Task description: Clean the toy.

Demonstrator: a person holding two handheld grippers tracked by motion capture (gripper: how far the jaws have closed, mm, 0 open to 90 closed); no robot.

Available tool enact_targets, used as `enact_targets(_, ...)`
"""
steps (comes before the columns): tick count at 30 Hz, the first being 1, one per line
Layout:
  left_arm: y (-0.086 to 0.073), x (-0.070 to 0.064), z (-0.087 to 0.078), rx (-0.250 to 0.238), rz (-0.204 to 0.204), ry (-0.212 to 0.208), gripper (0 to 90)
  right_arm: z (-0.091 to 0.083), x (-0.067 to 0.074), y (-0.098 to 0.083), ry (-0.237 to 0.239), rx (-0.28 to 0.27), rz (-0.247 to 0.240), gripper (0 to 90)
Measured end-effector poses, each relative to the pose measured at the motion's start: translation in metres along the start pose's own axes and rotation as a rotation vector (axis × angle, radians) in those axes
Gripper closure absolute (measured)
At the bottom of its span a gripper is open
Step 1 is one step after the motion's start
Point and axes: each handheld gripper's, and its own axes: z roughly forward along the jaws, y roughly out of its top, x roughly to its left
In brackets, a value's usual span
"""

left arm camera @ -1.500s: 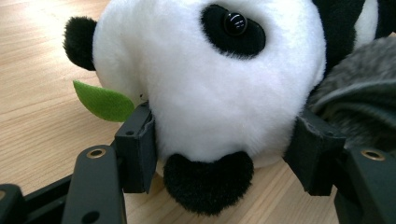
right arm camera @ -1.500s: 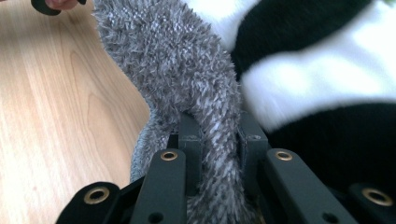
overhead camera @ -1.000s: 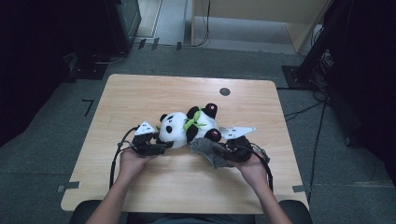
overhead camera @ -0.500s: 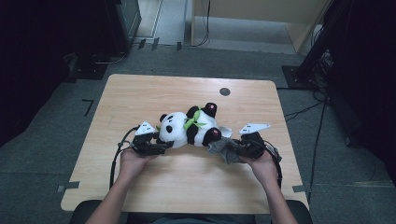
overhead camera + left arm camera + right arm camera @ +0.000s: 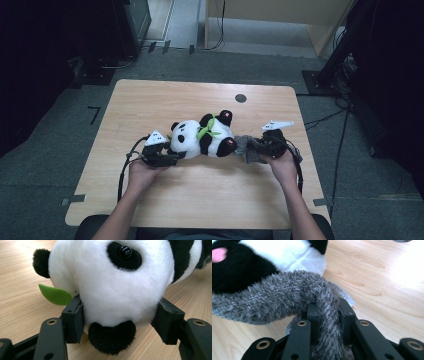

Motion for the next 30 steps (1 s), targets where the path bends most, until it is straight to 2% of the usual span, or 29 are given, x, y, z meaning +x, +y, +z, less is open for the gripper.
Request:
enact_targets(6, 0.000, 0.000, 0.000, -0.001, 0.009, 0.004, 34.3, 0.005, -0.014, 0.009, -0.015, -0.020, 0.026, 76.6)
enact_targets(12, 0.000, 0.001, 0.000, -0.002, 0.006, 0.001, 34.2, 0.005, -0.035, 0.013, -0.032, -0.055, 0.078, 76.5)
enact_targets(21, 0.001, 0.003, 0.001, -0.003, 0.008, -0.003, 33.9, -0.003, -0.066, 0.013, -0.097, -0.128, 0.134, 76.5)
enact_targets(27, 0.000, 0.001, 0.001, -0.004, 0.013, 0.005, 33.5, 0.006, -0.085, 0.012, -0.125, -0.112, 0.167, 76.2)
enact_targets(30, 0.000, 0.001, 0.001, -0.004, 0.013, 0.010, 32.9, 0.015, -0.091, 0.011, -0.143, -0.109, 0.167, 76.0)
